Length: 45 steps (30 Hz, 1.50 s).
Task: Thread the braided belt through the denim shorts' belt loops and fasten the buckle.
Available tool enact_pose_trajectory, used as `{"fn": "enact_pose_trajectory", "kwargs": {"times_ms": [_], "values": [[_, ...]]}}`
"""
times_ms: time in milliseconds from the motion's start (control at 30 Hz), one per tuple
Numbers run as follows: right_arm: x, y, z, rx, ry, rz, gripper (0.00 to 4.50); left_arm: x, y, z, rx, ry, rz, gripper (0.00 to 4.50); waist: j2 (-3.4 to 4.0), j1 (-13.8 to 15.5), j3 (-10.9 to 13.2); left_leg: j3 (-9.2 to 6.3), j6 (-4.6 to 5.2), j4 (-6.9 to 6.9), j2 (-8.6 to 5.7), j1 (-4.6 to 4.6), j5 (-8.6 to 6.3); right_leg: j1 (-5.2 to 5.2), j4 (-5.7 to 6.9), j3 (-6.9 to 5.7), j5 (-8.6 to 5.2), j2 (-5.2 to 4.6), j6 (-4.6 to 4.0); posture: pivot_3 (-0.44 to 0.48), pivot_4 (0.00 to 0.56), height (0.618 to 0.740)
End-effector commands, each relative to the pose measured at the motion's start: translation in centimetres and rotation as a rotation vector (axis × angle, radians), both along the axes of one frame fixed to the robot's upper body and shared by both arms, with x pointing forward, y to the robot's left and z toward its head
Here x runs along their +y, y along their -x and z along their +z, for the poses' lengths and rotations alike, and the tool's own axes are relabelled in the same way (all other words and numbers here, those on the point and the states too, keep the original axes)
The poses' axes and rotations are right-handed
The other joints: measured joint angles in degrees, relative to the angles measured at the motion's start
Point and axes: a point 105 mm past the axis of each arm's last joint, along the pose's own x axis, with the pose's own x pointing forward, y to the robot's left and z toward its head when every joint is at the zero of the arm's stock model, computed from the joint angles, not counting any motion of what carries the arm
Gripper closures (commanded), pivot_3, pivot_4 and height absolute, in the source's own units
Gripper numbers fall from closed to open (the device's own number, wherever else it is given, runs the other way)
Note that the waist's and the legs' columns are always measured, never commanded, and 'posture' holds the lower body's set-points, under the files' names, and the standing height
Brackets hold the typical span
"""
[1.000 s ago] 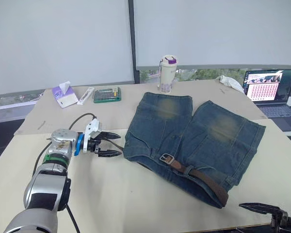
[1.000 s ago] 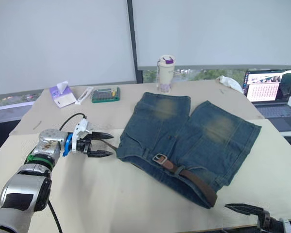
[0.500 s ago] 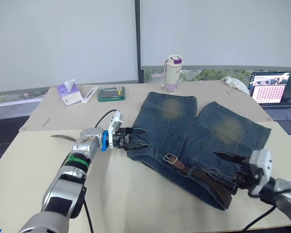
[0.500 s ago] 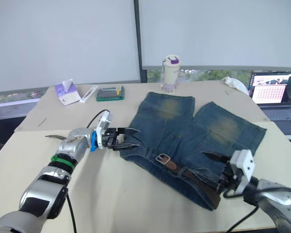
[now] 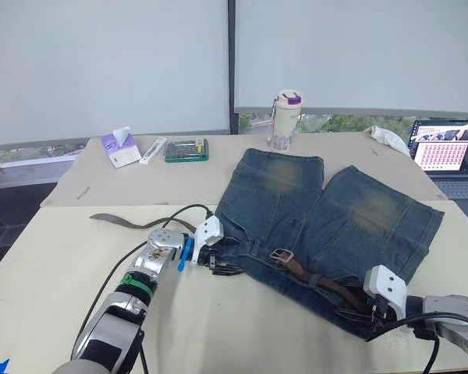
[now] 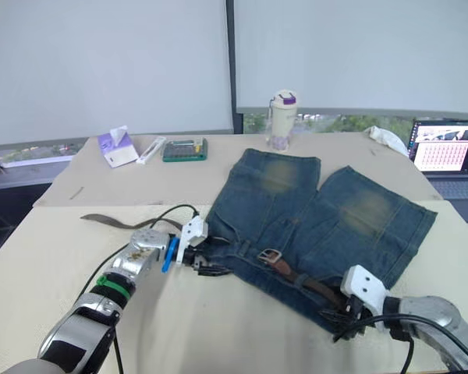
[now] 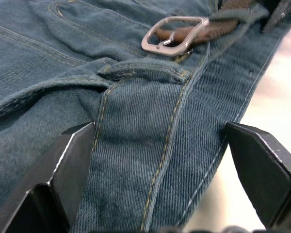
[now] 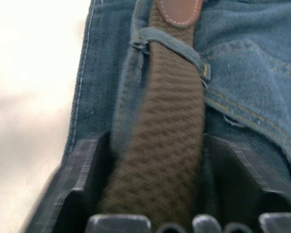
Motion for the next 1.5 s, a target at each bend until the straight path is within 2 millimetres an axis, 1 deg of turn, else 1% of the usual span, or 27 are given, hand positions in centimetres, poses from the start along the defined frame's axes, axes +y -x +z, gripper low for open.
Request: {"fn": "enact_pose_trajectory", "kwargs": {"times_ms": [33, 133, 200, 300, 367, 467, 533, 567, 667, 767, 833, 900, 967, 1033, 1100, 1133, 1167, 1233, 1267, 1400, 1467, 1500], "values": [[-4.6, -1.1, -1.3, -0.018, 0.209, -0.113, 2.89, -0.7, 0.8, 2.0, -0.003, 0.094, -0.066, 0.00, -0.06, -0.1, 0.0, -0.01, 0.00, 0.00, 0.00, 0.03, 0.00, 0.05, -0.03, 0.00, 0.01, -0.01, 0.02, 0.000, 0.150, 0.740], [-6.5, -2.4, -0.8, -0.072, 0.308, -0.117, 3.94, -0.3, 1.4, 3.0, 0.011, 0.117, -0.106, 0.00, -0.05, -0.1, -0.1, 0.01, 0.00, 0.01, -0.02, 0.02, 0.00, 0.08, -0.18, 0.02, 0.11, -0.05, 0.09, 0.000, 0.150, 0.740], [-7.9, -3.6, -0.4, -0.111, 0.372, -0.125, 4.47, 0.1, 1.5, 3.6, 0.001, 0.111, -0.108, 0.00, -0.03, 0.0, -0.1, 0.04, -0.01, 0.03, -0.05, 0.01, 0.00, 0.08, -0.20, 0.02, 0.13, -0.07, 0.08, 0.000, 0.150, 0.740], [-10.1, -5.7, 0.3, -0.172, 0.471, -0.144, 4.47, 0.7, 1.0, 4.7, -0.037, 0.110, -0.071, 0.00, 0.03, -0.1, -0.1, 0.09, -0.01, 0.03, -0.06, -0.02, 0.00, 0.03, -0.20, 0.02, 0.14, -0.06, 0.06, 0.000, 0.150, 0.740], [-11.3, -7.6, 1.2, -0.214, 0.488, -0.204, 4.47, 1.0, 0.8, 5.4, -0.056, 0.116, -0.047, 0.00, 0.04, -0.3, -0.1, 0.09, -0.01, 0.02, -0.06, -0.01, 0.00, 0.02, -0.20, 0.02, 0.15, -0.07, 0.05, 0.000, 0.150, 0.740], [-12.2, -9.6, 2.1, -0.256, 0.519, -0.245, 4.47, 1.1, 0.8, 6.1, -0.081, 0.134, -0.019, 0.00, 0.08, -0.6, -0.1, 0.09, -0.01, 0.02, -0.04, -0.04, 0.01, -0.02, -0.21, 0.03, 0.17, -0.07, 0.02, 0.000, 0.150, 0.740], [-12.5, -10.4, 2.4, -0.265, 0.541, -0.237, 4.47, 1.1, 0.8, 7.3, -0.106, 0.180, -0.003, 0.00, 0.14, -0.9, -0.1, 0.07, -0.01, 0.01, -0.02, -0.04, 0.01, -0.04, -0.21, 0.03, 0.18, -0.07, 0.00, 0.000, 0.150, 0.740], [-12.7, -10.6, 2.4, -0.263, 0.541, -0.235, 4.47, 1.1, 0.8, 7.8, -0.109, 0.201, 0.006, 0.00, 0.14, -1.0, -0.1, 0.06, -0.01, -0.01, -0.02, -0.07, 0.01, -0.06, -0.20, 0.03, 0.18, -0.07, -0.01, 0.000, 0.150, 0.740], [-12.5, -10.5, 2.5, -0.237, 0.467, -0.235, 4.47, 1.3, 1.1, 8.9, -0.123, 0.227, 0.012, 0.00, 0.15, -1.1, -0.1, 0.04, -0.01, -0.05, 0.03, -0.07, 0.01, -0.07, -0.21, 0.03, 0.18, -0.06, -0.01, 0.000, 0.150, 0.740], [-11.3, -9.4, 2.7, -0.172, 0.347, -0.158, 4.47, 1.7, 1.1, 9.6, -0.133, 0.228, 0.029, 0.00, 0.15, -1.0, -0.1, 0.01, -0.01, -0.06, 0.02, -0.06, 0.00, -0.06, -0.21, 0.04, 0.18, -0.08, -0.01, 0.000, 0.150, 0.740], [-10.9, -9.0, 3.5, -0.172, 0.296, -0.138, 4.47, 2.0, 1.2, 9.6, -0.135, 0.218, 0.037, 0.00, 0.19, -1.3, -0.1, -0.04, -0.01, -0.07, 0.07, -0.06, 0.00, -0.04, -0.21, 0.03, 0.18, -0.04, -0.01, 0.000, 0.150, 0.740], [-10.4, -7.7, 4.6, -0.133, 0.233, -0.099, 3.63, 2.8, 1.3, 9.4, -0.138, 0.199, 0.059, 0.00, 0.32, -1.3, 0.0, -0.09, -0.01, -0.09, 0.08, -0.05, 0.00, -0.04, -0.20, 0.06, 0.18, -0.04, -0.01, 0.000, 0.150, 0.740], [-10.2, -6.2, 5.5, -0.082, 0.196, -0.071, 3.07, 3.4, 1.4, 9.4, -0.139, 0.188, 0.071, 0.00, 0.57, -1.3, 0.0, -0.11, 0.00, -0.10, 0.08, -0.06, -0.01, -0.06, -0.21, 0.07, 0.18, -0.05, 0.00, 0.000, 0.150, 0.740], [-10.4, -4.6, 6.3, -0.023, 0.192, -0.060, 2.31, 4.0, 1.6, 9.4, -0.138, 0.177, 0.078, 0.00, 0.76, -1.2, 0.1, -0.11, 0.00, -0.10, 0.08, -0.12, -0.01, -0.10, -0.21, 0.08, 0.17, -0.06, 0.01, 0.000, 0.150, 0.740], [-10.4, -3.6, 6.7, 0.010, 0.185, -0.064, 1.64, 4.2, 1.7, 9.4, -0.138, 0.176, 0.083, 0.00, 0.80, -1.1, 0.1, -0.10, 0.01, -0.09, 0.07, -0.11, -0.02, -0.11, -0.20, 0.08, 0.16, -0.07, 0.03, 0.000, 0.150, 0.740], [-10.0, -3.1, 7.5, 0.013, 0.154, -0.061, 1.35, 4.4, 1.7, 9.4, -0.134, 0.177, 0.094, 0.00, 0.76, -1.1, 0.2, -0.10, 0.01, -0.09, 0.08, -0.09, -0.02, -0.10, -0.19, 0.08, 0.16, -0.07, 0.02, 0.000, 0.150, 0.740], [-9.4, -2.8, 8.3, 0.004, 0.117, -0.060, 0.94, 4.6, 1.7, 9.4, -0.131, 0.181, 0.106, 0.00, 0.71, -1.1, 0.2, -0.10, 0.00, -0.08, 0.09, -0.07, -0.02, -0.07, -0.20, 0.07, 0.16, -0.06, 0.03, 0.000, 0.150, 0.740], [-8.0, -2.5, 9.7, -0.025, 0.036, -0.048, 0.27, 5.0, 1.7, 9.3, -0.124, 0.183, 0.134, 0.00, 0.71, -1.2, 0.2, -0.10, 0.00, -0.09, 0.10, -0.07, -0.02, -0.07, -0.20, 0.08, 0.15, -0.06, 0.04, 0.000, 0.150, 0.740], [-6.9, -2.5, 10.2, -0.049, -0.001, -0.031, 0.03, 5.2, 1.6, 9.1, -0.116, 0.185, 0.171, 0.00, 0.70, -1.3, 0.2, -0.10, 0.00, -0.09, 0.09, -0.09, -0.02, -0.10, -0.20, 0.08, 0.14, -0.06, 0.05, 0.000, 0.150, 0.740], [-2.8, -2.4, 11.3, -0.128, -0.171, 0.031, 0.03, 6.5, 1.5, 8.4, -0.094, 0.212, 0.361, 0.00, 0.64, -1.7, 0.3, -0.10, 0.00, -0.14, 0.25, -0.07, -0.06, -0.13, -0.19, 0.07, 0.14, 0.00, 0.05, 0.000, 0.150, 0.740], [-1.3, -2.3, 11.7, -0.144, -0.240, 0.048, 0.03, 7.2, 1.7, 8.3, -0.105, 0.227, 0.446, 0.00, 0.63, -1.4, 0.3, -0.12, -0.02, -0.18, 0.29, -0.07, -0.07, -0.16, -0.20, 0.07, 0.14, -0.01, 0.05, 0.000, 0.150, 0.740], [-0.2, -2.3, 11.8, -0.156, -0.276, 0.068, 0.03, 8.2, 1.9, 8.3, -0.097, 0.257, 0.529, 0.00, 0.63, -1.1, 0.3, -0.12, -0.03, -0.17, 0.27, -0.08, -0.08, -0.17, -0.19, 0.08, 0.14, -0.04, 0.05, 0.000, 0.150, 0.740]]}}
